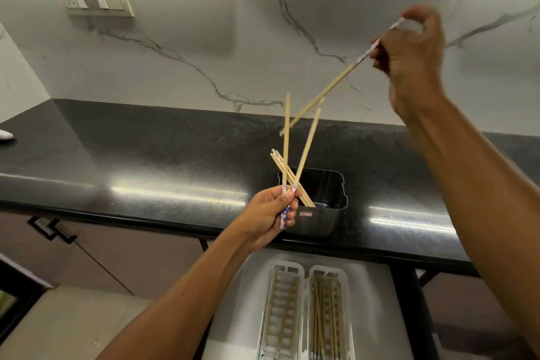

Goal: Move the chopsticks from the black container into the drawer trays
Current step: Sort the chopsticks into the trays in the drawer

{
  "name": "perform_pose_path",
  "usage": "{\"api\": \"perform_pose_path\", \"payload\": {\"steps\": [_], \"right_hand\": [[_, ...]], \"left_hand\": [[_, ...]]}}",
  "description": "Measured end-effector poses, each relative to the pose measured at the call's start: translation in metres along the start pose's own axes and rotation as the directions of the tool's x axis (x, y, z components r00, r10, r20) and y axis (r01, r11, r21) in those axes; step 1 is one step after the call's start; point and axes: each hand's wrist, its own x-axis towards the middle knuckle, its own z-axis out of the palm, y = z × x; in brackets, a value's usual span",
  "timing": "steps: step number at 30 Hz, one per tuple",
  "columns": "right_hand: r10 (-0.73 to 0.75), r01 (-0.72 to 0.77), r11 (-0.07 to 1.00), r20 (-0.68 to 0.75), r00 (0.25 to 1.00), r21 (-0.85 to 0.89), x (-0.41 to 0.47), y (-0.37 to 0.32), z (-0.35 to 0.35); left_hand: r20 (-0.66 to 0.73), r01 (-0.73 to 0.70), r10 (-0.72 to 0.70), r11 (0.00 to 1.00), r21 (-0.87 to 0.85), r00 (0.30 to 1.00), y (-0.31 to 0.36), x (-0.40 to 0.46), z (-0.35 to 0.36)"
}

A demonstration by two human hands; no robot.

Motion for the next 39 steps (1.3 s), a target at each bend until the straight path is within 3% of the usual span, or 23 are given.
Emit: {"api": "perform_pose_path", "payload": {"steps": [3,10,14,19,23,26,29,32,35,39], "right_hand": [[-0.139,0.142,0.989,-0.094,0.986,0.028,-0.018,-0.002,-0.007],[0.178,-0.179,0.982,-0.036,0.983,-0.060,-0.146,0.071,0.007],[0.194,-0.188,0.979,0.087,0.977,-0.076,-0.191,0.102,0.005],[0.128,-0.098,0.972,0.131,0.983,-0.214,-0.198,0.110,0.004],[0.077,0.004,0.929,0.205,0.976,-0.369,-0.195,0.112,-0.001],[0.090,-0.010,0.895,0.158,0.983,-0.446,-0.185,0.109,-0.007],[0.078,-0.034,0.906,0.089,0.993,-0.422,-0.157,0.094,-0.016],[0.148,-0.060,0.927,0.215,0.965,-0.370,-0.128,0.075,-0.027],[0.214,-0.067,0.898,0.298,0.930,-0.436,-0.113,0.073,-0.048],[0.212,-0.044,0.841,0.252,0.944,-0.539,-0.107,0.090,-0.084]], "left_hand": [[-0.091,-0.038,0.026,0.992,-0.124,0.995,0.005,0.005,0.002],[-0.189,-0.206,0.148,0.920,-0.334,0.971,0.033,0.029,0.020],[-0.199,-0.234,0.181,0.928,-0.290,0.963,0.034,0.032,0.024],[-0.221,-0.235,0.202,0.962,-0.137,0.954,0.028,0.030,0.027],[-0.209,-0.218,0.244,0.966,0.141,0.947,0.026,0.027,0.032],[-0.200,-0.246,0.334,0.897,0.366,0.921,0.020,0.025,0.035],[-0.131,-0.258,0.358,0.841,0.475,0.924,0.007,0.025,0.042],[-0.049,-0.203,0.281,0.791,0.577,0.958,-0.012,0.031,0.055],[0.001,-0.200,0.254,0.757,0.622,0.967,-0.032,0.043,0.069],[-0.027,-0.144,0.233,0.684,0.715,0.972,-0.059,0.063,0.098]]}}
